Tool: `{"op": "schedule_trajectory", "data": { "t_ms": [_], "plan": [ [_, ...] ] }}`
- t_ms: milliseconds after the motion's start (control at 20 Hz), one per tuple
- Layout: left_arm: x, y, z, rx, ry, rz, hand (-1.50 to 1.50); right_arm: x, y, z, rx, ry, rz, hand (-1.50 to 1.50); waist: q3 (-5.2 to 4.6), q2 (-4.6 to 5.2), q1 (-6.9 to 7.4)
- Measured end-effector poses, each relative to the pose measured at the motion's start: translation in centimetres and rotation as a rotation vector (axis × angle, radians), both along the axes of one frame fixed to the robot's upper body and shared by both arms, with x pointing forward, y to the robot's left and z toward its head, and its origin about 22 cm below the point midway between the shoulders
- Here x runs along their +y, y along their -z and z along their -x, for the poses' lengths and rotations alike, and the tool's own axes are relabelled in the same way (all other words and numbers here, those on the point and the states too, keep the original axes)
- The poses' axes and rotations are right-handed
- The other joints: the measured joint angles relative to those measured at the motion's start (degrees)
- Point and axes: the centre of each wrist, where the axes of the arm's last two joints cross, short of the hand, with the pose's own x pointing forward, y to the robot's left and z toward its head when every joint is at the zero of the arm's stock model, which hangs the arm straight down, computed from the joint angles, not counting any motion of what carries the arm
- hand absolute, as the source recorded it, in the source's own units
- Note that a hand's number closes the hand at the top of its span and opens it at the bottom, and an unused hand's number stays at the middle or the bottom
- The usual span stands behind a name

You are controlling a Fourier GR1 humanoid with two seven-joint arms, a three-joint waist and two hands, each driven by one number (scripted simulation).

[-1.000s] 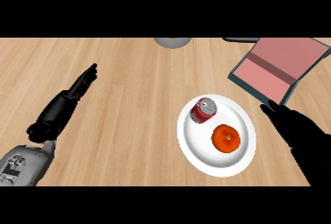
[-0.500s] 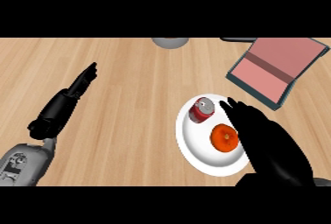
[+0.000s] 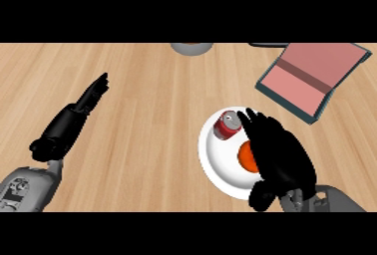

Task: Pick the squash from the plate and place it in the cardboard box

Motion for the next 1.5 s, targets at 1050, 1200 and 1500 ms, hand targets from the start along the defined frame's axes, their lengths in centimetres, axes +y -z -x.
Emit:
{"op": "schedule_trajectory", "data": {
  "t_ms": [1050,1200,1500],
  "plan": [
    [0.7,-0.5,0.5,-0.004,-0.008,0.002,0.00,0.7,5.3,-2.2,0.067,0.066,0.106,-1.50,0.06,0.02,-0.24],
    [0.8,0.3,0.3,-0.006,-0.008,-0.001,0.00,0.8,5.8,-2.1,0.076,0.075,0.103,-1.50,0.05,0.02,-0.33],
    [0.3,0.1,0.3,-0.005,-0.009,-0.002,0.00,0.4,7.7,-2.4,0.089,0.124,0.158,-1.50,0.01,-0.09,-0.30]
  ]
}}
